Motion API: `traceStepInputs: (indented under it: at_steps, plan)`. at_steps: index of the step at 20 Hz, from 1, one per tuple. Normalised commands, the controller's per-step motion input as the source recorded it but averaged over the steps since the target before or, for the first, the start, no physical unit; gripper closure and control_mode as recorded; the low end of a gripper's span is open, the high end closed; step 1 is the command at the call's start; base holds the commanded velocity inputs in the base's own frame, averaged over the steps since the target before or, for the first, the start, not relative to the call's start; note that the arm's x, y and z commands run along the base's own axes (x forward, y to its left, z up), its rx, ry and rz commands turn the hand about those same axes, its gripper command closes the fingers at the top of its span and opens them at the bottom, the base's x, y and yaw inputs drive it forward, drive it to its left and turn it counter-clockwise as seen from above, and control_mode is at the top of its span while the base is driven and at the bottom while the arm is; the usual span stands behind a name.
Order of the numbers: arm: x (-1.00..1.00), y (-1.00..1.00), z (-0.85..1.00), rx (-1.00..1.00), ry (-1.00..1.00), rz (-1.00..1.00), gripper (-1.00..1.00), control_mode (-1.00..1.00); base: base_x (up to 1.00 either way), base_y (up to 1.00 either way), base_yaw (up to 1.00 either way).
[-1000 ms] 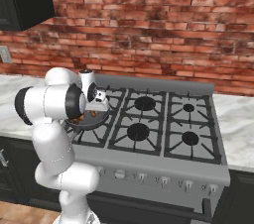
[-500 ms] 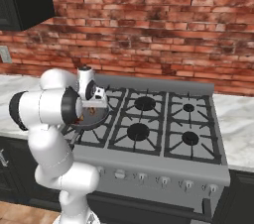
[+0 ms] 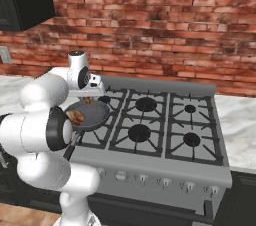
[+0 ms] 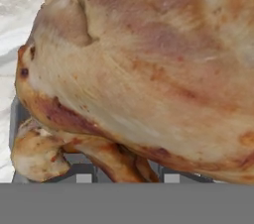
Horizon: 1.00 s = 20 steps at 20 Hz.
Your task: Take the chicken drumsticks from the pan and place one on each plate on the dining counter.
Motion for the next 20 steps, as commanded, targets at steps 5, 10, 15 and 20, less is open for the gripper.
traceStepInputs:
  at_steps: [5, 10, 15, 20]
  plan:
    - [-0.61, -0.15, 0.58, -0.02, -0.13, 0.01, 1.00, -1.00, 0.00, 0.00, 0.00]
    - [-0.60, -0.20, 0.41, 0.00, 0.00, -0.02, 1.00, -1.00, 0.00, 0.00, 0.00]
    - [-0.34, -0.08, 0.29, 0.00, 0.00, -0.02, 1.00, -1.00, 0.00, 0.00, 0.00]
    - [0.00, 0.00, 0.00, 0.00, 0.07, 0.00, 1.00, -1.00, 0.00, 0.00, 0.00]
